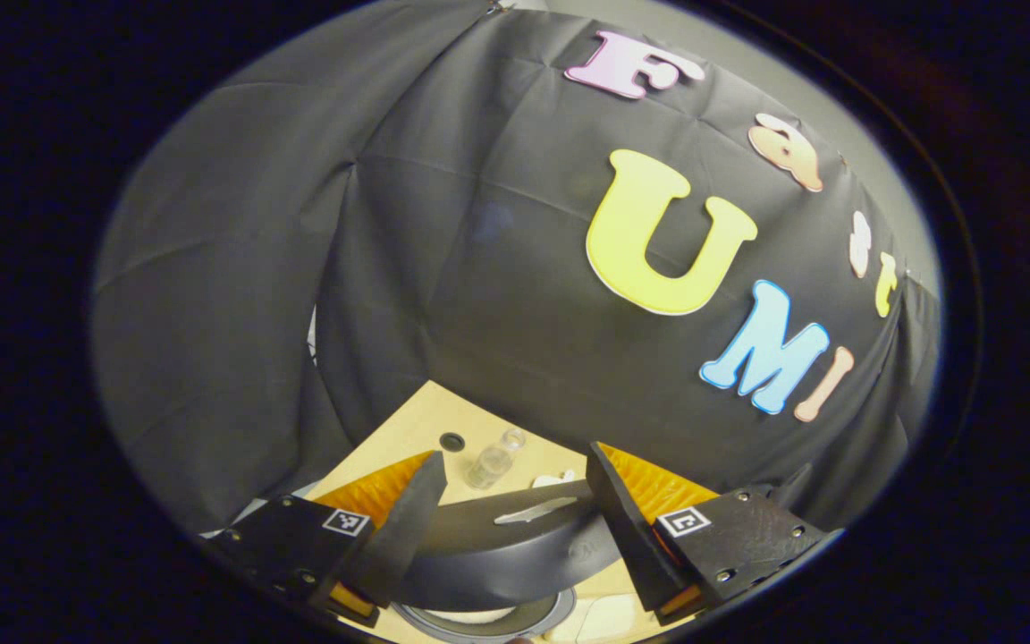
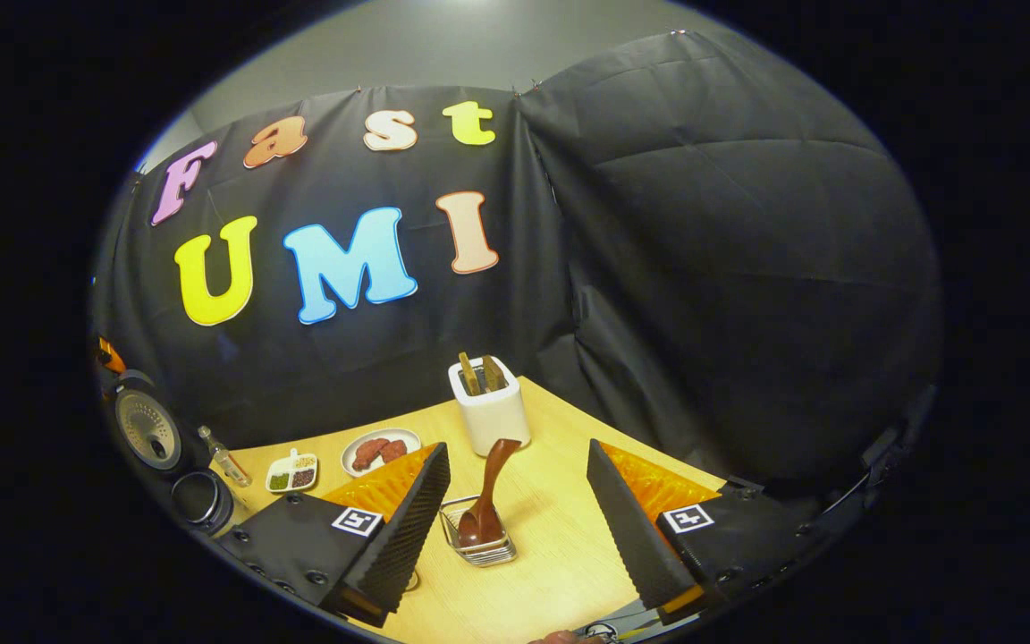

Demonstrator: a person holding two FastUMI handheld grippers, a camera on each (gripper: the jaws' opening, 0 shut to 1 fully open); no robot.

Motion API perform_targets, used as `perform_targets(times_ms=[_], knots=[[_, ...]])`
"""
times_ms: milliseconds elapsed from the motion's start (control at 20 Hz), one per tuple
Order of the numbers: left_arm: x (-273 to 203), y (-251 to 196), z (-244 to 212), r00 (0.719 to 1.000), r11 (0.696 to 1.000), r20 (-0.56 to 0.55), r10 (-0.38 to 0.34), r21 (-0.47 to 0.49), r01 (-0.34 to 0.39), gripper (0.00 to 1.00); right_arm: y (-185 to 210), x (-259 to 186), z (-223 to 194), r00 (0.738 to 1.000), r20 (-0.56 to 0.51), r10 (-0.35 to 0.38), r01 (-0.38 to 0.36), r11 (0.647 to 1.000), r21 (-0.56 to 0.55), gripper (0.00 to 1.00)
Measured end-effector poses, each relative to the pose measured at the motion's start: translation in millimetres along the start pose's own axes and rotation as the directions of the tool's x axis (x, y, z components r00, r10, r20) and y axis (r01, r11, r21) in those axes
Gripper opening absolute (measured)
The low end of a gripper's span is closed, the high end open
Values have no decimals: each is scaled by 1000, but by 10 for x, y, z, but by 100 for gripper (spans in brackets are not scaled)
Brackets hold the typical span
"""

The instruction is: Close the left gripper, press the button to open the rice cooker; take a wooden spoon from the chopstick holder with the right hand, scoop a spoonful of rice and pour it into the rice cooker, then put the wooden spoon back into the chopstick holder.

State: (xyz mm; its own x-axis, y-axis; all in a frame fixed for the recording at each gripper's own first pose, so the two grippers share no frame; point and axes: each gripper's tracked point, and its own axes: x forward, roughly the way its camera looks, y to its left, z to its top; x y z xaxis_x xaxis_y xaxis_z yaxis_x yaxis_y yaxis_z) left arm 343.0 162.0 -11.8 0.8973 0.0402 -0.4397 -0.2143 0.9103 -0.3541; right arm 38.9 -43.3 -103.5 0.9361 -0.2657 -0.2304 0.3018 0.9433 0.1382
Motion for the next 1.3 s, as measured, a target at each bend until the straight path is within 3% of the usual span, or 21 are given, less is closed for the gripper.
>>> perform_targets(times_ms=[400,600,1100,1300], knots=[[-210,-238,-816,982,1000,-190,5,-24,-10,100,-29,289,-202,996,-70,62,-67,995,-72,98],[-228,-285,-1273,974,995,-217,70,85,-53,100,-40,459,-167,992,-77,96,-107,982,-153,98],[-202,-217,-2304,929,954,-298,220,267,-140,100,-1,790,-92,975,-100,196,-209,968,-141,98],[-209,-159,-2596,913,932,-303,273,318,-173,100,-85,829,-147,972,-117,203,-220,962,-160,98]])
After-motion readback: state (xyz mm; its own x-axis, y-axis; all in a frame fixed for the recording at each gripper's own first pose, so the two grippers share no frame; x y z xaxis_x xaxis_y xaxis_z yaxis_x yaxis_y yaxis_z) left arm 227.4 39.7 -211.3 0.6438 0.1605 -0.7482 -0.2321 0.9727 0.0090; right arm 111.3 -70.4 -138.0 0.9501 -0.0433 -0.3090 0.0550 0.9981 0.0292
